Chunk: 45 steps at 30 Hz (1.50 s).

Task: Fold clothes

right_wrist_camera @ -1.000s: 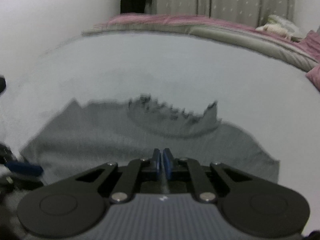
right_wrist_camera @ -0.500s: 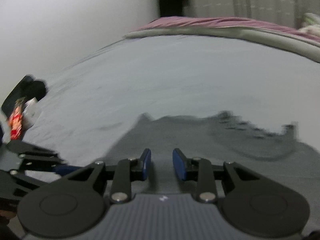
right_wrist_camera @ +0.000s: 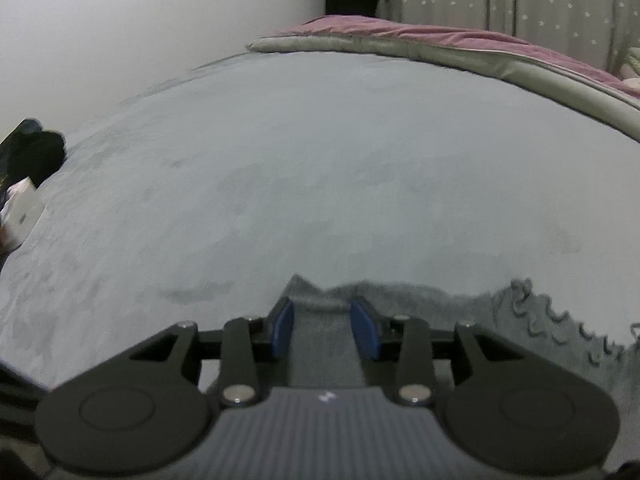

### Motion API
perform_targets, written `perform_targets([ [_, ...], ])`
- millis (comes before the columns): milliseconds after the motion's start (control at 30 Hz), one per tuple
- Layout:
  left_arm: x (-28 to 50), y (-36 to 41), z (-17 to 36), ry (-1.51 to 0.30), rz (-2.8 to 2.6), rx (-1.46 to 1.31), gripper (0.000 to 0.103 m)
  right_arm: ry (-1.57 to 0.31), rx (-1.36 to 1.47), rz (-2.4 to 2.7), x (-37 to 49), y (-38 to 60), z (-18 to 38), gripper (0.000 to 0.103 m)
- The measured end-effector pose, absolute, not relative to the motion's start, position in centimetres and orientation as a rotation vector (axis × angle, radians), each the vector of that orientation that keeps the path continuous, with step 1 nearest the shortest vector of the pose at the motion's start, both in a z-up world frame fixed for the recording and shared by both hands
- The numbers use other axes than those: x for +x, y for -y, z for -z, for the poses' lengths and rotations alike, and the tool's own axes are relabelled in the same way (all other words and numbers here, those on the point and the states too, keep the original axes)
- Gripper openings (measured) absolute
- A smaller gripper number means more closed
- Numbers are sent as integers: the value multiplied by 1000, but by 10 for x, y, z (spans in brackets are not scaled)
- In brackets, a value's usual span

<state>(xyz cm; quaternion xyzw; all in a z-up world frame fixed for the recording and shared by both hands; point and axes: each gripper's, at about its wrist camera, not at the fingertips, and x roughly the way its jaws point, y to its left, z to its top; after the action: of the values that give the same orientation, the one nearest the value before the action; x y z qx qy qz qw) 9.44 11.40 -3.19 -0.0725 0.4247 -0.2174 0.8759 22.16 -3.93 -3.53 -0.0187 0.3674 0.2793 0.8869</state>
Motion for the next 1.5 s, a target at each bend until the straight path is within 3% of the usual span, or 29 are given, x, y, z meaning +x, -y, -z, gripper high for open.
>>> perform_targets([
  [433, 89, -152, 21, -840, 415, -312, 21, -807, -9, -590, 246, 26, 21, 34],
  [667, 88, -157, 16, -770, 367, -334, 22, -823, -274, -529, 231, -21, 22, 34],
  [767, 93, -153, 26, -801, 360, -338, 22, -834, -390, -487, 227, -36, 29, 31],
  [867, 96, -143, 40, -866, 367, -307, 21, -833, -442, -457, 228, -46, 34, 16],
  [900, 95, -141, 40, -869, 367, -296, 16, -823, -438, -435, 228, -47, 34, 13],
  [967, 93, -139, 40, -876, 369, -278, 6, -802, -403, -405, 230, -46, 34, 10],
  [1100, 92, -138, 39, -900, 362, -275, 6, -777, -339, -381, 237, -43, 44, 10],
  [1233, 90, -135, 35, -906, 358, -246, 8, -769, -229, -385, 244, -36, 43, 13],
  [1367, 87, -142, 28, -871, 341, -278, 15, -737, -111, -385, 241, -10, 22, 28],
  [1500, 81, -149, 21, -805, 322, -323, 16, -706, -79, -352, 230, 28, -1, 32],
])
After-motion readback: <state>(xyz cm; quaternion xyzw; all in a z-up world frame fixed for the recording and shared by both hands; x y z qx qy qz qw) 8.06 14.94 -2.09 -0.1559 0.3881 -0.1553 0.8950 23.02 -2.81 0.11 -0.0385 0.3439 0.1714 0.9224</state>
